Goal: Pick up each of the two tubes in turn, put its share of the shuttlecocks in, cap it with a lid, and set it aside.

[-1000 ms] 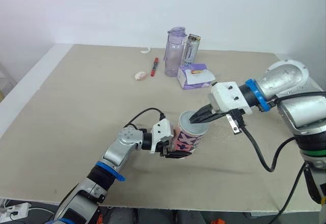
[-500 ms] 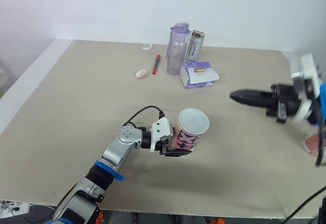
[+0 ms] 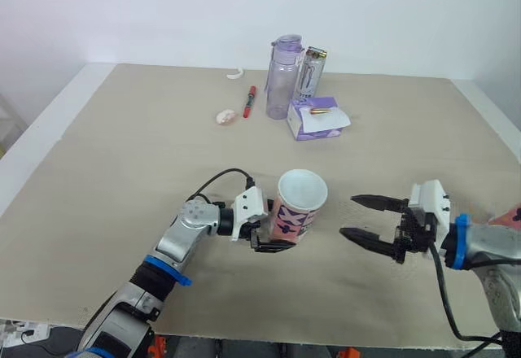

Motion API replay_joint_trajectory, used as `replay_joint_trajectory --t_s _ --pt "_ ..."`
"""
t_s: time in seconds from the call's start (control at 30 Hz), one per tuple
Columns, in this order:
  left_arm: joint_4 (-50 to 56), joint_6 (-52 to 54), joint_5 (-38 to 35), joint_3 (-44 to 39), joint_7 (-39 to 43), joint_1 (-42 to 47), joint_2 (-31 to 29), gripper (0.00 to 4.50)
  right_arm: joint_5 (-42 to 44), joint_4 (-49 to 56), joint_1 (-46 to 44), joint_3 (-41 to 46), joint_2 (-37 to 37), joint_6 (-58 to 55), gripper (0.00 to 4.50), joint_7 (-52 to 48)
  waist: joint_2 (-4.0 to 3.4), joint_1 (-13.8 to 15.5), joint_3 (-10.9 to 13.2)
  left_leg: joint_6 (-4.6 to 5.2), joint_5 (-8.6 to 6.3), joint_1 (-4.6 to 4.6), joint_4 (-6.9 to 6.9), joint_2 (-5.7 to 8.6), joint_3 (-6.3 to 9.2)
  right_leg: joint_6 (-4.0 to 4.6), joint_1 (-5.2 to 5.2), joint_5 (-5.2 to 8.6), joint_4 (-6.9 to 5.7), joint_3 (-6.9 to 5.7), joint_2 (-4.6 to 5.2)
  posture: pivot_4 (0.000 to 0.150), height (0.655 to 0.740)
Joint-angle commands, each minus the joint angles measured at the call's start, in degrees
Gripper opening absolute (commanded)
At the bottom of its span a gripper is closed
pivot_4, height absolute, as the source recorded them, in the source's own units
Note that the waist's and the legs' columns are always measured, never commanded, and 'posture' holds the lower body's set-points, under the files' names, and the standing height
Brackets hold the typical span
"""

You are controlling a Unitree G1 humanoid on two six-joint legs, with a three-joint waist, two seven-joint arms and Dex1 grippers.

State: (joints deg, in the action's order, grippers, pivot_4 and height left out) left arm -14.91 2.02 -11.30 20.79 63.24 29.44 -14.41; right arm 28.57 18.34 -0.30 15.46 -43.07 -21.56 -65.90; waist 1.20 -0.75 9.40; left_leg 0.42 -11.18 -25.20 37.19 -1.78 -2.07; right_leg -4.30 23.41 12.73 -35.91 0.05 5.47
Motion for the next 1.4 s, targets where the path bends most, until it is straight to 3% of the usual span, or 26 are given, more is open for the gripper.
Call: replay_joint_trajectory --t_s 0.03,0.47,0.87,1.4 --pt "3.38 -0.5 -1.58 -1.92 1.58 1.04 -0.99 4.5 -0.53 0.11 0.08 -2.18 0.86 2.85 4.44 0.09 0.0 0.0 0.01 -0.02 -0.01 -0.01 0.0 0.0 0.01 0.01 0.0 0.01 0.0 0.0 -0.01 0.15 0.74" --pt "16.22 7.77 -8.9 -7.37 6.57 -4.51 -11.16 4.5 -6.74 -5.53 -3.13 -13.95 9.36 10.77 4.44 5.34 -0.08 0.03 0.15 -0.14 -0.09 0.01 -0.17 0.02 0.26 0.29 -0.04 0.15 -0.11 -0.03 -0.17 0.15 0.74" --pt "21.62 8.25 -9.14 -10.07 2.07 -12.03 -12.5 4.5 -10.06 -9.4 -8.82 -20.95 15.7 13.17 4.44 9.37 -0.14 -0.15 0.2 -0.18 -0.06 0.08 -0.1 -0.01 0.31 0.07 -0.08 0.29 -0.19 -0.04 -0.21 0.15 0.74" --pt "24.07 7.9 -9.15 -10.35 0.12 -14.45 -14.02 4.5 -12.36 -15.12 -13.2 -25.1 18.92 16.19 4.44 8.99 -0.15 -0.15 0.21 -0.21 -0.04 0.09 -0.08 -0.01 0.35 0.36 -0.09 0.08 -0.27 -0.05 -0.28 0.15 0.74"
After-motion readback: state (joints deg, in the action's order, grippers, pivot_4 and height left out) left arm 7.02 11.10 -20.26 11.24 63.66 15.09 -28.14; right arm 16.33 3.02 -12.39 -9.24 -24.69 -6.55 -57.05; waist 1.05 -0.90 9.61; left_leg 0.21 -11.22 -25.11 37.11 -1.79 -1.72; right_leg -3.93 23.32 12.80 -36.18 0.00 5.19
